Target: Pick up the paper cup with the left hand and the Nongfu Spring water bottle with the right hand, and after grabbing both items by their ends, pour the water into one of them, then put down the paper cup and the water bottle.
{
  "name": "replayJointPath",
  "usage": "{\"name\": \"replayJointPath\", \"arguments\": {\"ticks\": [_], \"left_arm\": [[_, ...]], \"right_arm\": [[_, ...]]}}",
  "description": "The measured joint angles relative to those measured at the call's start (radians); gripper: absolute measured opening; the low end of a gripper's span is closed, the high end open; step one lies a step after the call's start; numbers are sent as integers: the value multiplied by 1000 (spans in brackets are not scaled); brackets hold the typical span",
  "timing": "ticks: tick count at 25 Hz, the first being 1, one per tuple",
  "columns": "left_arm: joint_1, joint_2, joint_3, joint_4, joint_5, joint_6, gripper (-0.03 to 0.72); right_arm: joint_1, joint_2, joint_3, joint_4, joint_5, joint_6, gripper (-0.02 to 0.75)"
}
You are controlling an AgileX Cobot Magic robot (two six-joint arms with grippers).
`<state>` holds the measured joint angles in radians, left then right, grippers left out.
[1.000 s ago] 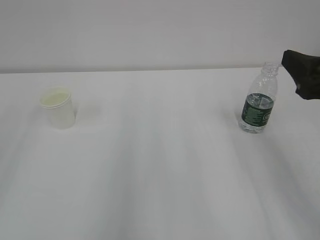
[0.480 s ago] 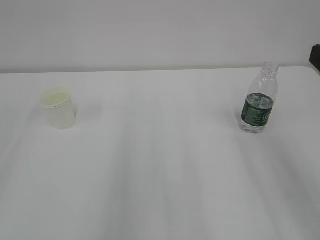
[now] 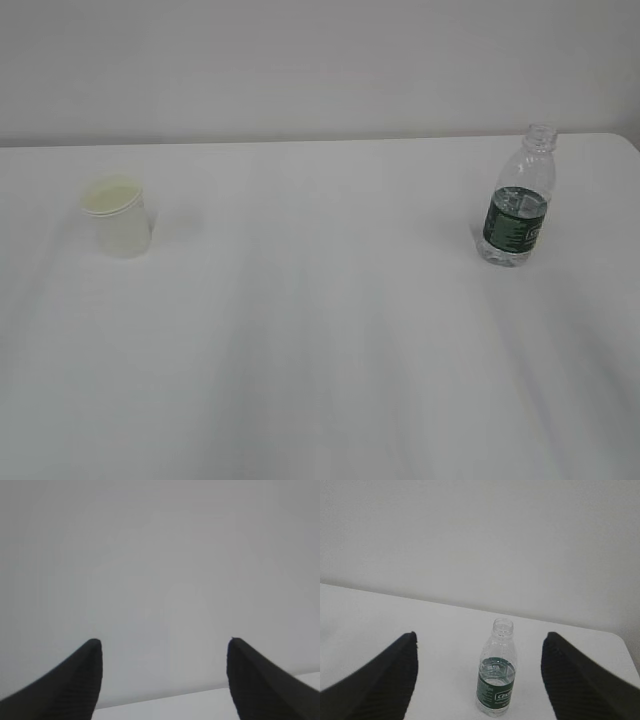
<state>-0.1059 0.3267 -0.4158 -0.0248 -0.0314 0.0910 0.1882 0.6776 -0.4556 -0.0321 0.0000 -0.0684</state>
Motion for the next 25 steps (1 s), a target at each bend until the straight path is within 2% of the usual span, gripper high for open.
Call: {"name": "replayJointPath", "arguments": {"ticks": [5,18,25], "left_arm": [[0,-52,-12,0,96,0,557],[0,-68,-202,0,446,0,557],[0,-70,-279,0,611,0,557]], "right_arm": [[0,-80,0,-2,80,0,587],[0,-281,0,-16,289,0,587],[0,-364,-45,-31,459,0,587]]}}
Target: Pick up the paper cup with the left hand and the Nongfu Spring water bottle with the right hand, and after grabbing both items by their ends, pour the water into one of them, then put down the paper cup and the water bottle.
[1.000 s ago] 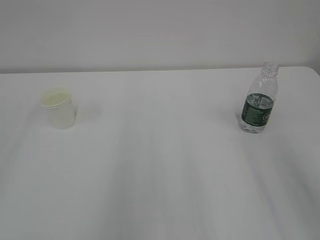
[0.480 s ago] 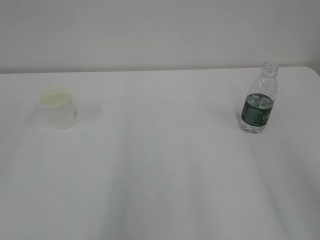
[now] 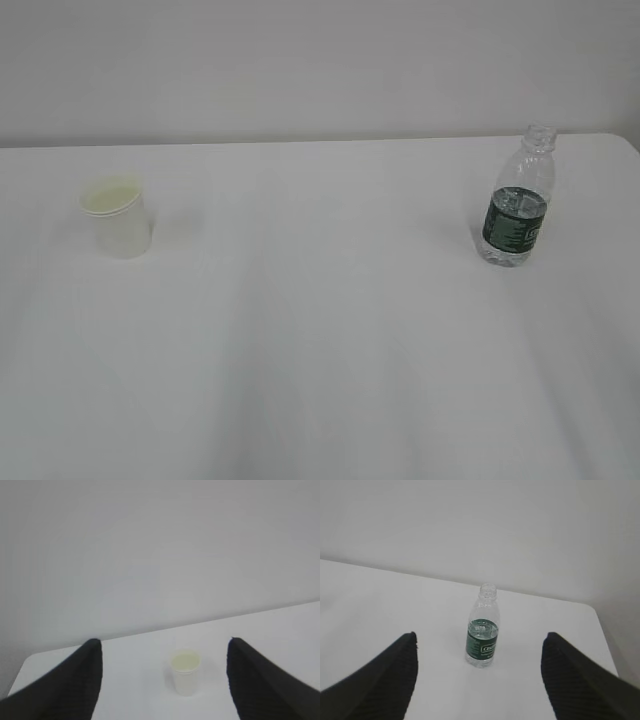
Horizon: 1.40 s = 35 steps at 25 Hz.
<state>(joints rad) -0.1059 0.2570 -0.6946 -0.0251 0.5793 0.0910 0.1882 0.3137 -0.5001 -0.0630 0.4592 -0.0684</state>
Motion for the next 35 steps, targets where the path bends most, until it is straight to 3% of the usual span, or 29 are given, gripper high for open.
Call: {"name": "replayJointPath", "arguments": {"ticks": [23,35], "left_arm": [[0,-159,-6,-2,403,0,555],[0,-159,-4,-5,587,0,552]], "right_arm": [[0,-125,-29,-11,400,0,587],[0,-136,-13,-11,493,0,587]]}}
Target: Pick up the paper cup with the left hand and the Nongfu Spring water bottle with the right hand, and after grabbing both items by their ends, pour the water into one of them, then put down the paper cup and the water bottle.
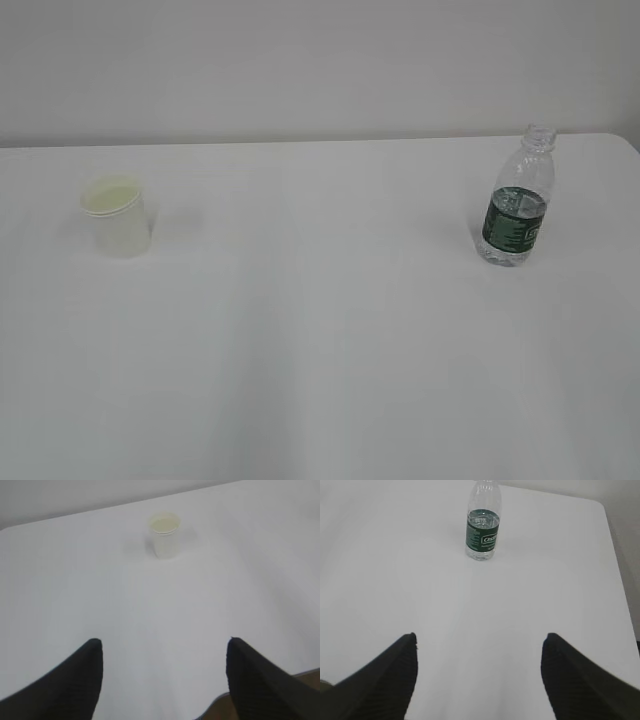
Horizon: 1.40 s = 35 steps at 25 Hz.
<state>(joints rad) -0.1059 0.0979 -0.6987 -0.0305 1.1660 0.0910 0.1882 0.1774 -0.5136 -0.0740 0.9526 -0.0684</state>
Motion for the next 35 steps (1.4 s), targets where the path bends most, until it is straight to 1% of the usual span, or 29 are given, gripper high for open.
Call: {"name": "replayJointPath", "arguments": {"ticks": [8,13,23,35], "left_arm": [[0,0,100,-39,0,0,545],[0,0,155,-47,-31,0,539],[0,0,166,-54,-53,0,535],[0,-2,166,-66,-53,0,530]], "right_arm": [[0,-106,11,4,11,0,586],[0,-129,5,9,63,0,586],[0,-139,8,11,180,0,586],[0,-194,15,16,184,-2,586]]}}
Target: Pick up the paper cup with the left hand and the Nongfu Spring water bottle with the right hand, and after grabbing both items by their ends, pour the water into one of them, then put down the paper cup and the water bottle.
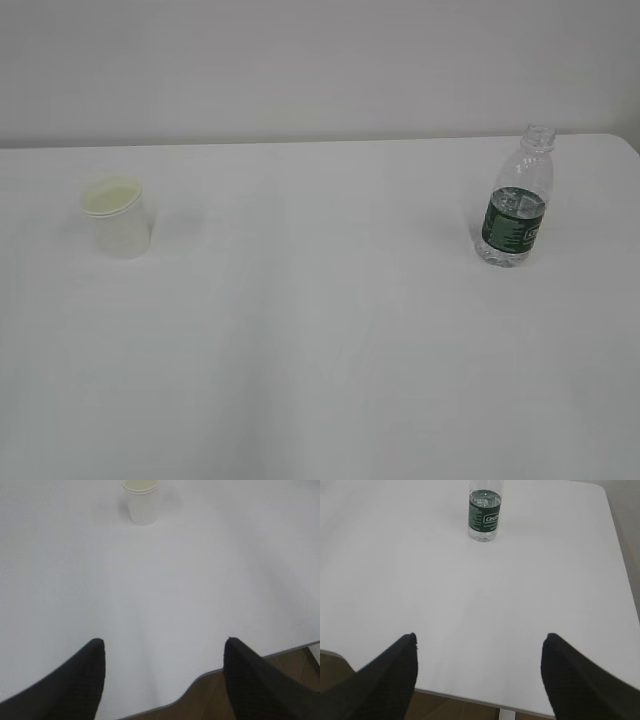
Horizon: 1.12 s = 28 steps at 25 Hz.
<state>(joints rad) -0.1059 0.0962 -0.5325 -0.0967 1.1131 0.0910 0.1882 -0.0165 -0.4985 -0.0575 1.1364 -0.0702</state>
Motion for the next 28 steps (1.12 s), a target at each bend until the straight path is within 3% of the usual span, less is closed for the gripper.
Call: {"name": "replayJointPath", "arguments": {"ticks": [28], "left_arm": [[0,-92,1,-8,-1,0,524]], "right_arm": [[0,0,0,25,0,2,586]]}}
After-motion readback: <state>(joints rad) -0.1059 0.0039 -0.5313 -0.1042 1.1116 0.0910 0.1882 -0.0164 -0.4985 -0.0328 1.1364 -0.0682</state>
